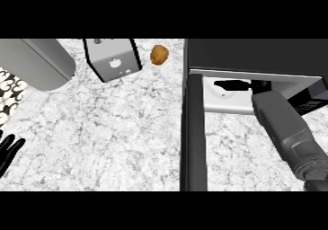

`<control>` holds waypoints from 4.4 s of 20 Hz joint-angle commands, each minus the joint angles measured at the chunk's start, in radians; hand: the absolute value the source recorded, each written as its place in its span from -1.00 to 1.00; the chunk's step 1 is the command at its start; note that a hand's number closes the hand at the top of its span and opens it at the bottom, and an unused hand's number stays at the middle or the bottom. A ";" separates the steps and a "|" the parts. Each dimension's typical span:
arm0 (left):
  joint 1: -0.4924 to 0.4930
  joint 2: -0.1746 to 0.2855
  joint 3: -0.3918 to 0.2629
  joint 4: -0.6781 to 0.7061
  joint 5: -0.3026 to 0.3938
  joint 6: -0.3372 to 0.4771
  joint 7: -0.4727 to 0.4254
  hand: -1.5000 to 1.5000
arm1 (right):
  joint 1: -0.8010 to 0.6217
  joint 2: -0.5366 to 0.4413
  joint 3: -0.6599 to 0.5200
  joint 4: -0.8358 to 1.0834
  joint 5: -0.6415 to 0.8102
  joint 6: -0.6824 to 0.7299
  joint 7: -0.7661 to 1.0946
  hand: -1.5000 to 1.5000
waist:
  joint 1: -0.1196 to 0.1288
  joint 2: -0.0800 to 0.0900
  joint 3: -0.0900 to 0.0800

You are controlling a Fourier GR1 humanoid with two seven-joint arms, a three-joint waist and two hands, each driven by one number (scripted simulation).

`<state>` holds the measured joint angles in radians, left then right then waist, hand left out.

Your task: Pick up the milk, place it into the microwave and close the microwave

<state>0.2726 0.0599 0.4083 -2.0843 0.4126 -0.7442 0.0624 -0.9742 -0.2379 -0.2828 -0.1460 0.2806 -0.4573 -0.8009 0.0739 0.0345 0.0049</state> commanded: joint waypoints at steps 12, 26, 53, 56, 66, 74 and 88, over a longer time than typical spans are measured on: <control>0.040 -0.048 -0.209 -0.083 -0.013 0.034 0.099 1.00 | 0.217 0.031 -0.091 -0.020 -0.139 0.432 -0.164 -1.00 | -0.065 -0.031 -0.003; -0.066 -0.060 -0.537 -0.074 -0.206 0.229 0.167 1.00 | 0.571 0.110 0.002 -0.330 -0.160 0.534 -0.191 -1.00 | -0.104 -0.045 -0.007; -0.562 -0.060 -1.165 0.880 -0.562 0.872 -0.324 1.00 | 1.418 0.004 0.098 -1.342 -0.352 0.833 -0.104 -1.00 | -0.136 -0.031 -0.008; -0.613 -0.060 -1.219 0.982 -0.446 0.981 -0.411 1.00 | 1.426 0.018 0.126 -1.422 -0.387 0.837 -0.051 -1.00 | -0.144 -0.026 -0.009; -0.748 -0.060 -1.386 1.107 -0.180 1.115 -0.461 1.00 | 1.496 -0.082 0.139 -1.659 -0.506 0.908 0.060 -1.00 | -0.208 -0.015 -0.011; -0.823 -0.059 -1.440 1.050 -0.001 1.213 -0.511 1.00 | 1.480 -0.118 0.165 -1.762 -0.575 0.927 0.153 -1.00 | -0.241 -0.006 -0.012; -0.962 -0.060 -1.381 1.063 0.221 1.485 -0.519 -1.00 | 1.415 -0.222 0.072 -1.816 -0.655 0.933 0.222 -1.00 | -0.304 0.010 -0.010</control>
<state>-0.6380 0.0021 -0.9909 -1.0362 0.5765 0.6961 -0.4620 0.4636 -0.4428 -0.1904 -1.9588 -0.3450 0.4707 -0.5886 -0.2159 0.0379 -0.0065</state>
